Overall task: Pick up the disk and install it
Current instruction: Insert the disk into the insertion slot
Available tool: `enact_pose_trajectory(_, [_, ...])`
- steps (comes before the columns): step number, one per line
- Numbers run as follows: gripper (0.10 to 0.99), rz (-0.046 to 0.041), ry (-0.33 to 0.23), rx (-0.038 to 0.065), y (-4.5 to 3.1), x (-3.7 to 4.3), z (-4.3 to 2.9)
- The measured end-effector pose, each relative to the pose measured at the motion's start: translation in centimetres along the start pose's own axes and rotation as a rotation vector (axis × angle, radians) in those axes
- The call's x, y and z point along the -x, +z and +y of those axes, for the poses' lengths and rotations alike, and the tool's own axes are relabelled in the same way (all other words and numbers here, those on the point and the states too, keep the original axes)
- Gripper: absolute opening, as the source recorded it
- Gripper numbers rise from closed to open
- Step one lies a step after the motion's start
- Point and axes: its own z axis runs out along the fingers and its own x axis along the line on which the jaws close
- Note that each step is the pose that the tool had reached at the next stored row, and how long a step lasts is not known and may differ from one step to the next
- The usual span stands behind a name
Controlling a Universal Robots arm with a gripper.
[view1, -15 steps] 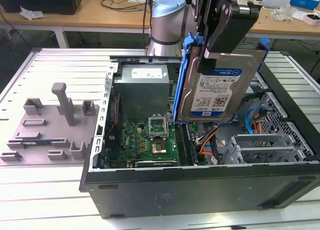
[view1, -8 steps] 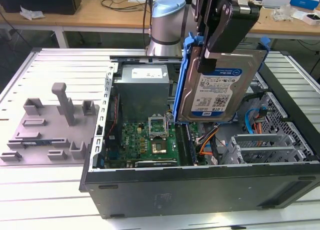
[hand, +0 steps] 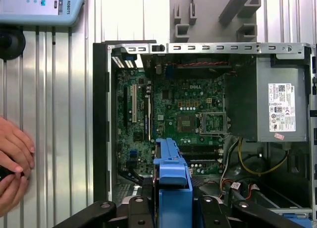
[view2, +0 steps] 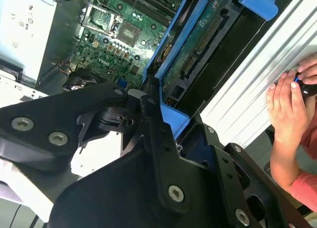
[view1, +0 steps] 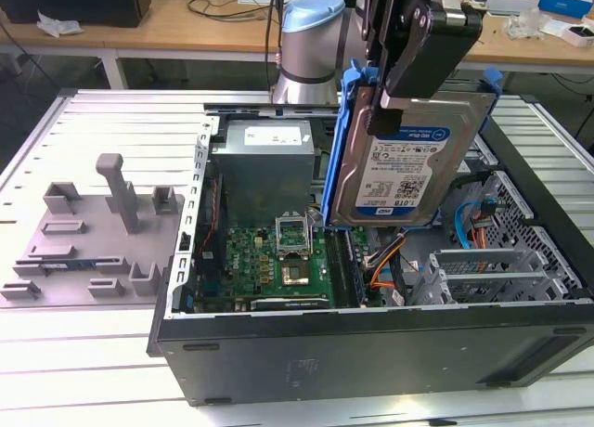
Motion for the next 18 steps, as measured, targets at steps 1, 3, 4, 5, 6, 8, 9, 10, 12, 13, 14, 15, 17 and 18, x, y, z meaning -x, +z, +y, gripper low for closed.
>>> enact_pose_trajectory(1, [0.365,-0.0003,0.000,-0.001,0.00,0.00,0.00])
enact_pose_trajectory(3, [0.365,-0.0064,-0.001,-0.002,-0.01,-0.01,0.00])
enact_pose_trajectory(4, [0.365,-0.0163,-0.002,-0.007,0.00,-0.03,0.01])
enact_pose_trajectory(5, [0.365,-0.0313,-0.004,-0.013,0.00,-0.15,0.02])
enact_pose_trajectory(6, [0.365,-0.0336,-0.004,-0.014,0.02,-0.33,0.03])
enact_pose_trajectory(8, [0.365,-0.0335,-0.005,-0.014,0.01,-0.33,0.01])
enact_pose_trajectory(9, [0.365,-0.0335,-0.005,-0.014,0.01,-0.33,0.01])
enact_pose_trajectory(10, [0.365,-0.0335,-0.005,-0.014,0.01,-0.33,0.01])
enact_pose_trajectory(12, [0.365,-0.0340,-0.005,-0.014,0.07,-0.51,0.00])
enact_pose_trajectory(13, [0.365,-0.0367,-0.005,-0.014,0.16,-0.80,0.00])
enact_pose_trajectory(14, [0.365,-0.0390,-0.005,-0.014,0.22,-1.01,-0.02])
enact_pose_trajectory(15, [0.365,-0.0401,-0.005,-0.014,0.24,-1.23,-0.42])
enact_pose_trajectory(17, [0.365,-0.0400,-0.005,-0.014,0.23,-1.42,-0.92])
enact_pose_trajectory(18, [0.365,-0.0400,-0.005,-0.013,0.23,-1.71,-1.46])
